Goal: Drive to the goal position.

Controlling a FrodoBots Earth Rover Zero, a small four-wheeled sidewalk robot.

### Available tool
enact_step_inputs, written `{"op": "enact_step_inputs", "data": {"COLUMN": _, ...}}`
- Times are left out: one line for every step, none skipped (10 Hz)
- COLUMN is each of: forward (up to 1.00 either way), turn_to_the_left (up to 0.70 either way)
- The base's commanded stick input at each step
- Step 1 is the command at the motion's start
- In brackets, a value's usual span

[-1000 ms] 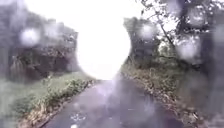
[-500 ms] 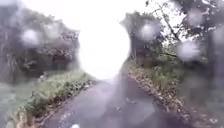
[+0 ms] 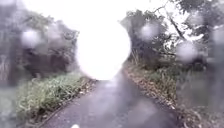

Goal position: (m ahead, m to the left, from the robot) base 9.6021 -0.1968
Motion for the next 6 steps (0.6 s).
{"op": "enact_step_inputs", "data": {"forward": 0.85, "turn_to_the_left": 0.00}}
{"op": "enact_step_inputs", "data": {"forward": 0.85, "turn_to_the_left": 0.00}}
{"op": "enact_step_inputs", "data": {"forward": 0.85, "turn_to_the_left": 0.00}}
{"op": "enact_step_inputs", "data": {"forward": 0.85, "turn_to_the_left": 0.00}}
{"op": "enact_step_inputs", "data": {"forward": 0.85, "turn_to_the_left": 0.00}}
{"op": "enact_step_inputs", "data": {"forward": 0.85, "turn_to_the_left": 0.00}}
